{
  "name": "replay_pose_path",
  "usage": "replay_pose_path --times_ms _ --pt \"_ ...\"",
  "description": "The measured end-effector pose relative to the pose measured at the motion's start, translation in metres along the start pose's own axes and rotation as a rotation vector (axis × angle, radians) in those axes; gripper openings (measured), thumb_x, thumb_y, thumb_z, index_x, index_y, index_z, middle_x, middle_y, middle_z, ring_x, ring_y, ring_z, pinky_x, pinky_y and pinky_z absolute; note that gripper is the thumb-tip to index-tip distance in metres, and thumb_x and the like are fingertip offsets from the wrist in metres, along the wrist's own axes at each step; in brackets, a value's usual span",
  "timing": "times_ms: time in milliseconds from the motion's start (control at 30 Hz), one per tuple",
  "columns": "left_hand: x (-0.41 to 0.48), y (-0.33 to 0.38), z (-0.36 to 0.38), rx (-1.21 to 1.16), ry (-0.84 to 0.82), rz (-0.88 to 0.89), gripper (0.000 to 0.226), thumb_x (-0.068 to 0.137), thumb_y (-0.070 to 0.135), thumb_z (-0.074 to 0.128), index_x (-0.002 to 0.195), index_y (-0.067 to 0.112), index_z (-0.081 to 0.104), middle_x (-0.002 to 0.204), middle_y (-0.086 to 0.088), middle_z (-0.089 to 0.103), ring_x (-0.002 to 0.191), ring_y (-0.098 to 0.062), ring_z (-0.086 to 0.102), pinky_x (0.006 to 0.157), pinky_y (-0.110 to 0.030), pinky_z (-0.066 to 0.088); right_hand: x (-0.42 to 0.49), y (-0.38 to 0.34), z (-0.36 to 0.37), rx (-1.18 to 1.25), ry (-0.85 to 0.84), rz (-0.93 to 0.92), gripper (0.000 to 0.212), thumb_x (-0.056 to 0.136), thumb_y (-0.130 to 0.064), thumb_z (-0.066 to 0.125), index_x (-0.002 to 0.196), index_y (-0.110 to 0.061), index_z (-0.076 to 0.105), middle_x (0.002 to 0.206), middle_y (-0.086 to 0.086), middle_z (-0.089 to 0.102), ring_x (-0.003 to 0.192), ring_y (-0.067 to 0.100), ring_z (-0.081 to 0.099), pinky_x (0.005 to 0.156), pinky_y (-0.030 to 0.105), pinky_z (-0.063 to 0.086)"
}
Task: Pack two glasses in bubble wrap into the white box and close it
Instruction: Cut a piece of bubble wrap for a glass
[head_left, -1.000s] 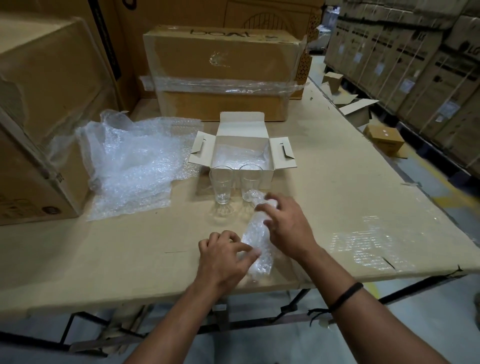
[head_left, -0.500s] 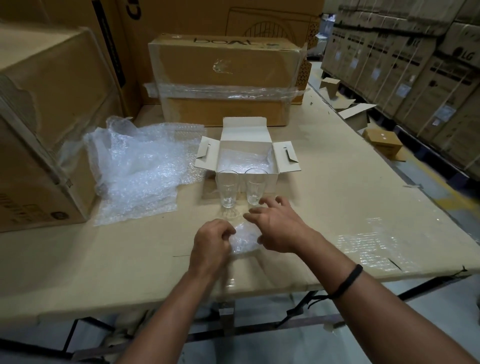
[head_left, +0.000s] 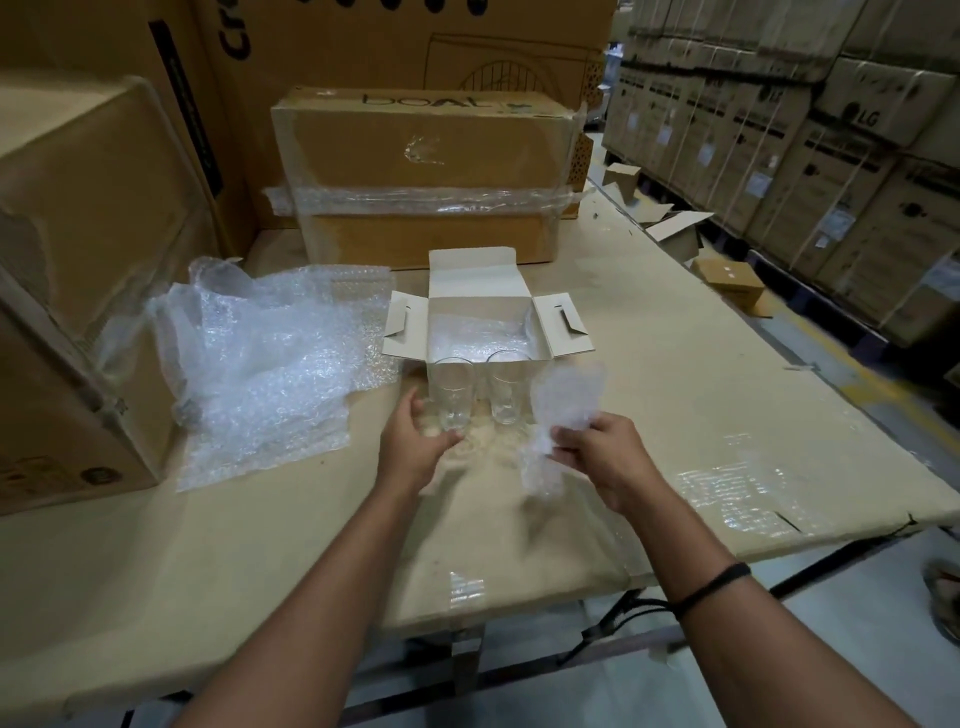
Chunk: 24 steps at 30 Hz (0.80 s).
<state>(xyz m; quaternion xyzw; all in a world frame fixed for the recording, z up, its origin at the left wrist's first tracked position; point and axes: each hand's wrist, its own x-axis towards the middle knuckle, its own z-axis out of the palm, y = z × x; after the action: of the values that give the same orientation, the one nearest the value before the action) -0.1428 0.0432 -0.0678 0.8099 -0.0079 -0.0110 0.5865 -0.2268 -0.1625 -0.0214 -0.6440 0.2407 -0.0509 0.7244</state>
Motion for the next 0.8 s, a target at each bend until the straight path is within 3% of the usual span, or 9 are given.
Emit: replay_pose_path --times_ms 67,167,267,367,500,633,700,800 --pt "0.009 0.010 0.010 -0.024 -0.023 0.037 0.083 0.067 0.009 0.086 0.138 0.012 0.044 0.117 0.005 0.053 0.105 -0.011 0.050 0.080 -0.013 0.035 -0.008 -0.006 -0.003 0.276 -0.051 0.118 0.014 0.082 0.021 0.057 0.085 0.008 0.061 0.078 0.014 0.066 0.071 0.021 0.070 0.072 0.028 0.061" --pt "0.015 0.017 0.019 -0.023 -0.005 0.029 0.065 0.073 0.009 0.083 0.130 0.011 0.051 0.112 0.004 0.058 0.101 -0.012 0.055 0.079 -0.015 0.037 -0.017 -0.011 -0.009 0.406 -0.108 0.139 0.023 0.080 0.027 0.050 0.091 0.011 0.062 0.085 0.019 0.070 0.075 0.021 0.072 0.066 0.023 0.059" --pt "0.008 0.012 0.018 0.027 0.024 0.037 0.056 0.072 0.018 0.084 0.121 0.014 0.057 0.101 0.008 0.059 0.094 -0.013 0.058 0.079 -0.020 0.039 -0.015 -0.010 -0.015 0.402 0.022 0.097 0.019 0.084 0.021 0.053 0.080 0.004 0.061 0.079 0.016 0.067 0.067 0.018 0.070 0.066 0.026 0.060" --pt "-0.011 0.003 0.013 0.049 0.002 0.065 0.058 0.068 0.020 0.087 0.119 0.018 0.060 0.097 0.006 0.064 0.089 -0.013 0.062 0.077 -0.021 0.044 -0.014 -0.017 -0.014 0.230 0.092 -0.012 0.019 0.084 0.013 0.057 0.081 -0.003 0.066 0.074 0.010 0.069 0.059 0.017 0.065 0.059 0.029 0.058" --pt "-0.041 -0.004 0.022 0.036 -0.121 0.116 0.063 0.062 0.020 0.090 0.119 0.020 0.062 0.099 0.005 0.069 0.084 -0.007 0.064 0.073 -0.007 0.045 -0.017 -0.028 0.007 0.192 0.173 -0.168 0.017 0.084 0.012 0.055 0.087 -0.005 0.061 0.064 0.000 0.067 0.054 0.013 0.061 0.056 0.028 0.055" --pt "-0.055 0.001 0.035 0.063 -0.200 0.175 0.057 0.060 0.025 0.090 0.111 0.023 0.066 0.088 0.011 0.069 0.073 0.009 0.059 0.067 -0.006 0.042 -0.013 -0.025 0.030 0.250 0.142 -0.227 0.018 0.085 0.007 0.062 0.094 -0.007 0.058 0.083 0.012 0.072 0.069 0.019 0.069 0.065 0.035 0.059" --pt "-0.055 -0.001 0.040 0.075 -0.187 0.141 0.043 0.059 0.027 0.091 0.095 0.022 0.067 0.074 0.013 0.065 0.063 0.007 0.055 0.061 -0.011 0.044 -0.010 -0.017 0.030 -0.091 0.114 -0.359 0.012 0.083 0.000 0.065 0.089 -0.011 0.063 0.083 0.009 0.072 0.073 0.020 0.068 0.065 0.036 0.057" --pt "-0.052 -0.001 0.043 0.031 -0.185 0.038 0.041 0.056 0.034 0.091 0.090 0.025 0.068 0.078 0.009 0.067 0.072 -0.003 0.064 0.070 -0.026 0.055 -0.006 -0.011 0.021 -0.978 0.077 -0.842 0.016 0.079 -0.005 0.064 0.082 -0.019 0.071 0.083 -0.006 0.073 0.077 0.021 0.056 0.066 0.031 0.042"
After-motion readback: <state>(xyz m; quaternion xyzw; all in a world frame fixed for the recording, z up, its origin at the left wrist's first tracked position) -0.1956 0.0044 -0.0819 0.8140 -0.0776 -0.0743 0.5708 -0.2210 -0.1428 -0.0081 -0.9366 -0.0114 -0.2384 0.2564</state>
